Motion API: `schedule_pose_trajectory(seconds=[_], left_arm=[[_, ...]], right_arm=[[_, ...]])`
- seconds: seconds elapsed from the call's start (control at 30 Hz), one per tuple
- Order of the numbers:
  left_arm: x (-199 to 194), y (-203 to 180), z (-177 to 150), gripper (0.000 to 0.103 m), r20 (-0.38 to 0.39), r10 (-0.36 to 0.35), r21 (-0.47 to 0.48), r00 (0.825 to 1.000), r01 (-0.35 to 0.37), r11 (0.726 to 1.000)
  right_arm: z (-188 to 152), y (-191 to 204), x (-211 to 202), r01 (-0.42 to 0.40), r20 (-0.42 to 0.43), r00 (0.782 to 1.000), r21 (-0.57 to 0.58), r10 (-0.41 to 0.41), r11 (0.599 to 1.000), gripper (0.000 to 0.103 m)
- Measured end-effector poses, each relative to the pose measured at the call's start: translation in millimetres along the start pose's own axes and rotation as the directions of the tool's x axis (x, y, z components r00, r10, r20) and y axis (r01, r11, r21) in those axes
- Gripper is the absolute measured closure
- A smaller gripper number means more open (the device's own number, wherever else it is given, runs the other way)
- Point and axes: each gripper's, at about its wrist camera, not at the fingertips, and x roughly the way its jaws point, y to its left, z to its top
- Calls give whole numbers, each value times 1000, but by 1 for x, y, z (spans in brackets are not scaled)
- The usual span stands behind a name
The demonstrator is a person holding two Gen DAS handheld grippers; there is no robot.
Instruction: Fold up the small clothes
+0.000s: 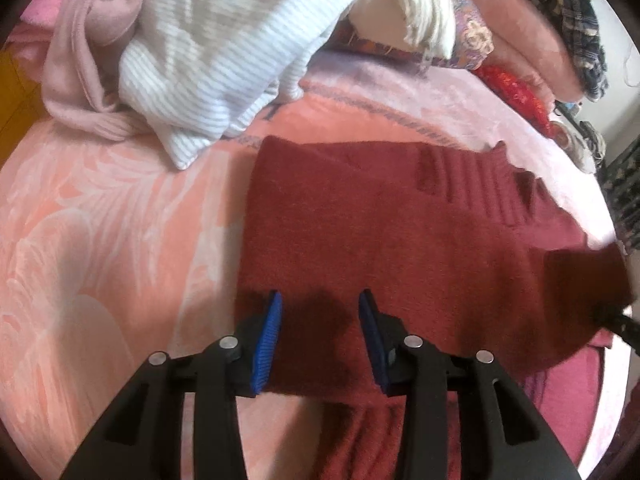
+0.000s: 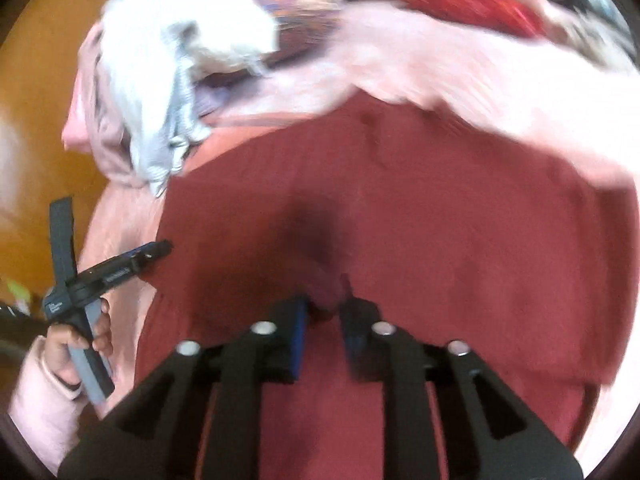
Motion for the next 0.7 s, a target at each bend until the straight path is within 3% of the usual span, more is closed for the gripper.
schedule_pose_trajectory(seconds=[0.07,0.23,0.43,0.5,0.57,0.63,0.7], left_arm=[[-6,0,0,60,12,0,-1,1000,0,1000],[-15,-2,5,55,32,21,-4,999,-21,1000],[-16,-10,7,51,19,32,22,999,-33,999],[-16,-10,7,49,22,39,26,999,-40,999],[-16,-8,7,49,20,39,19,999,-39,999],[-16,-3,7,48,16,43,5,999,-43,999],[-16,4,7,48,16,46,-11,999,-46,999]], right_arm=[[-13,-34,-8,17,-9,1000,68,-16,998,51],[-24,-76,-8,-73,-11,997,188,77,979,44],[-8,-65,20,-86,-49,994,193,98,977,44],[-6,-61,30,-73,-62,994,190,86,979,51],[-3,-53,36,-88,-64,993,178,101,980,80],[0,-44,37,-103,-70,991,145,114,984,97],[2,-38,29,-116,-45,992,118,122,986,97]])
